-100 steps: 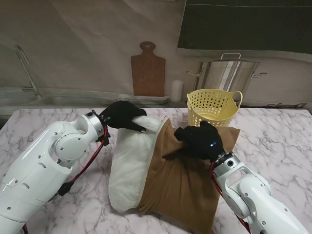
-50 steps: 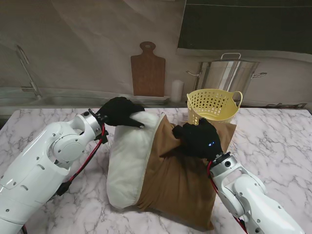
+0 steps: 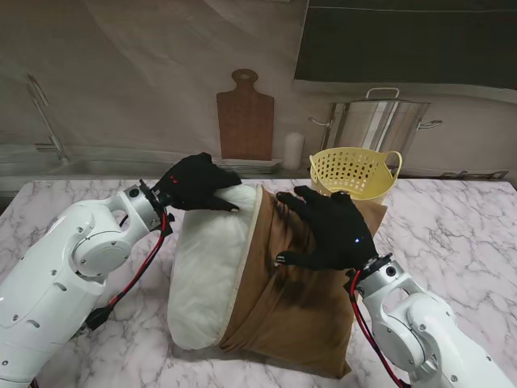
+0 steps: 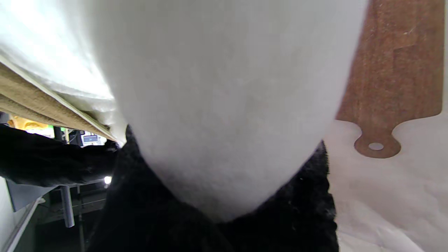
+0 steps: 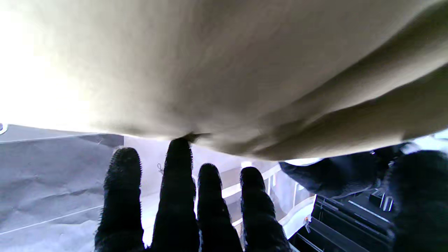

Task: Remove the pillowcase from the pillow and put it in the laundry basket

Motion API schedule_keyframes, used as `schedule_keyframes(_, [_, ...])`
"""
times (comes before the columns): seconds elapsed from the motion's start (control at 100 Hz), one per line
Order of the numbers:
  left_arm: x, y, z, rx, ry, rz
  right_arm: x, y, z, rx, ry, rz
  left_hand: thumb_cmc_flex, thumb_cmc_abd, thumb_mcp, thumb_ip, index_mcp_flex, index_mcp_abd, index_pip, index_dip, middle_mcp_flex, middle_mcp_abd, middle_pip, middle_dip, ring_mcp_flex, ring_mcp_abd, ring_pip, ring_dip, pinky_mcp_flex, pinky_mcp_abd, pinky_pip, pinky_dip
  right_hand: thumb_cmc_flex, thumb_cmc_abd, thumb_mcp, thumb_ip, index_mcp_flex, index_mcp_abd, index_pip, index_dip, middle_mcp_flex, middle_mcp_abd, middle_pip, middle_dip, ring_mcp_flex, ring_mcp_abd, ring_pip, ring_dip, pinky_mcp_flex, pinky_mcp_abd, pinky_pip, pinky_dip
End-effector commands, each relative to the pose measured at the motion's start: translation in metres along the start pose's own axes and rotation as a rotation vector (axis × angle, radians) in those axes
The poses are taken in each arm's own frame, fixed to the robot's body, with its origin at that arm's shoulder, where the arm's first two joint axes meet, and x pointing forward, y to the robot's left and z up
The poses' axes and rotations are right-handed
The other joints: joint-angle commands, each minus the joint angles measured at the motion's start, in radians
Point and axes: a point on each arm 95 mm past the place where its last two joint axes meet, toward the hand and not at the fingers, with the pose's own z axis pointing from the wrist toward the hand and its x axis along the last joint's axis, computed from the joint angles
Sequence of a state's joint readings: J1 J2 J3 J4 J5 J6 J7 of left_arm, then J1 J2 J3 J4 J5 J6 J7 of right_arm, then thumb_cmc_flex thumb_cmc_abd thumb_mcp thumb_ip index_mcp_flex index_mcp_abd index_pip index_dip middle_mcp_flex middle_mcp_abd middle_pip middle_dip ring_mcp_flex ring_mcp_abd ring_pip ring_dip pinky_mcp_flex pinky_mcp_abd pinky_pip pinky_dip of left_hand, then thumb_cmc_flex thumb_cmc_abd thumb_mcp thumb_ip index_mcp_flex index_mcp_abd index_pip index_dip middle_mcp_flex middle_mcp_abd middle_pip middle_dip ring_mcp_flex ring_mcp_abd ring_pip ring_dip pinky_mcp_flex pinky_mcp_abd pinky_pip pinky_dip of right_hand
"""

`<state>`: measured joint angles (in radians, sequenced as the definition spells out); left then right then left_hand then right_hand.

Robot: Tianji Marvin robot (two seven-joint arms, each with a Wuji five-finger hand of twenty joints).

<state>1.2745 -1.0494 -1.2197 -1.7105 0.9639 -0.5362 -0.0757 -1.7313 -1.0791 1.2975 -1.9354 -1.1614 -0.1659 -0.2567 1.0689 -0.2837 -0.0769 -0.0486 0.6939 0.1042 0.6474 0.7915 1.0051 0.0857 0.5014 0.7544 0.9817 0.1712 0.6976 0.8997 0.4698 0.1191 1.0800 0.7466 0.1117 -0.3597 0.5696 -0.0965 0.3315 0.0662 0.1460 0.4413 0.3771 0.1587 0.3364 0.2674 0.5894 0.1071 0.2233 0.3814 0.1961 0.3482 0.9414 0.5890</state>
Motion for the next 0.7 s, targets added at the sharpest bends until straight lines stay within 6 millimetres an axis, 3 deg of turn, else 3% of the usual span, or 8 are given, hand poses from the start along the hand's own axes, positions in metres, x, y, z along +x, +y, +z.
schedule_keyframes(0.0, [0.006, -0.006, 0.000, 0.017, 0.021, 0.017, -0.002, 0.011, 0.004, -0.002, -0.011, 0.030, 0.164, 0.111, 0.095, 0.046, -0.027, -0.065, 0.046, 0.033, 0.001, -0.070, 0.056, -0.001, -0.005, -0.074, 0.024, 0.019, -0.017, -0.055, 0.025, 0.000, -0.037, -0.037, 0.038, -0.011, -0.043, 0.039, -0.024, -0.015, -0.045, 0.021, -0.031, -0.036, -0.053, 0.030, -0.067, -0.043, -0.038, 0.042, -0.059, -0.029])
schedule_keyframes(0.24, [0.012, -0.009, -0.004, 0.051, 0.046, 0.038, -0.011, 0.020, 0.023, 0.157, 0.003, 0.041, 0.165, 0.115, 0.091, 0.046, -0.033, -0.068, 0.048, 0.030, -0.004, -0.076, 0.054, -0.003, -0.006, -0.077, 0.015, 0.012, -0.021, -0.057, 0.017, 0.000, -0.038, -0.097, 0.074, -0.022, -0.097, 0.076, -0.050, 0.003, -0.016, 0.027, -0.067, -0.088, -0.058, 0.070, -0.111, -0.103, -0.071, 0.090, -0.179, -0.109])
schedule_keyframes(0.35, [0.013, -0.008, -0.003, 0.057, 0.046, 0.034, -0.012, 0.015, 0.033, 0.221, 0.004, 0.057, 0.165, 0.117, 0.090, 0.046, -0.036, -0.069, 0.049, 0.027, -0.005, -0.077, 0.053, -0.004, -0.012, -0.076, 0.010, 0.008, -0.021, -0.059, 0.013, -0.001, 0.052, -0.167, 0.082, -0.016, -0.062, 0.086, 0.024, 0.078, 0.173, -0.041, 0.014, -0.044, 0.164, 0.025, 0.002, -0.030, 0.005, 0.118, -0.144, -0.116])
schedule_keyframes(0.5, [0.013, -0.007, -0.003, 0.063, 0.041, 0.024, -0.014, 0.003, 0.044, 0.277, 0.008, 0.089, 0.167, 0.119, 0.089, 0.046, -0.038, -0.071, 0.051, 0.026, -0.007, -0.080, 0.051, -0.005, -0.012, -0.078, 0.007, 0.004, -0.021, -0.061, 0.009, -0.001, 0.486, -0.169, -0.096, 0.041, 0.210, -0.026, 0.192, 0.114, 0.584, -0.219, 0.318, 0.166, 0.602, -0.171, 0.451, 0.240, 0.184, 0.072, 0.032, -0.045])
schedule_keyframes(0.55, [0.012, -0.007, -0.004, 0.061, 0.034, 0.019, -0.014, -0.002, 0.047, 0.264, 0.008, 0.105, 0.166, 0.119, 0.088, 0.046, -0.038, -0.071, 0.051, 0.025, -0.006, -0.081, 0.051, -0.005, -0.013, -0.078, 0.005, 0.002, -0.022, -0.060, 0.007, -0.001, 0.571, -0.187, 0.005, 0.015, 0.363, -0.091, 0.310, 0.124, 0.742, -0.244, 0.425, 0.239, 0.704, -0.200, 0.615, 0.256, 0.259, 0.047, 0.111, -0.019])
schedule_keyframes(0.57, [0.011, -0.006, -0.004, 0.061, 0.031, 0.019, -0.014, -0.003, 0.048, 0.259, 0.009, 0.111, 0.165, 0.119, 0.087, 0.046, -0.038, -0.072, 0.051, 0.024, -0.007, -0.082, 0.050, -0.005, -0.014, -0.078, 0.004, 0.001, -0.023, -0.060, 0.007, -0.002, 0.583, -0.215, 0.105, -0.030, 0.386, -0.141, 0.510, -0.019, 0.814, -0.256, 0.475, 0.258, 0.728, -0.220, 0.725, 0.267, 0.303, 0.024, 0.158, -0.014])
schedule_keyframes(0.6, [0.010, -0.005, -0.004, 0.060, 0.026, 0.016, -0.013, -0.004, 0.049, 0.254, 0.011, 0.120, 0.166, 0.120, 0.088, 0.046, -0.040, -0.072, 0.050, 0.024, -0.008, -0.081, 0.049, -0.006, -0.014, -0.079, 0.003, 0.001, -0.022, -0.061, 0.006, -0.002, 0.600, -0.227, 0.183, -0.071, 0.417, -0.200, 0.716, -0.136, 0.879, -0.238, 0.511, 0.271, 0.737, -0.239, 0.866, 0.288, 0.356, 0.003, 0.222, -0.009])
schedule_keyframes(0.69, [0.006, -0.001, -0.004, 0.046, 0.002, 0.010, -0.013, -0.004, 0.053, 0.212, 0.018, 0.096, 0.164, 0.124, 0.083, 0.046, -0.043, -0.076, 0.049, 0.019, -0.011, -0.087, 0.039, -0.009, -0.017, -0.079, -0.012, -0.011, -0.026, -0.059, -0.002, -0.004, 0.616, -0.187, 0.244, -0.090, 0.523, -0.259, 0.805, -0.117, 0.921, -0.166, 0.566, 0.346, 0.740, -0.277, 1.053, 0.299, 0.416, -0.034, 0.315, -0.008])
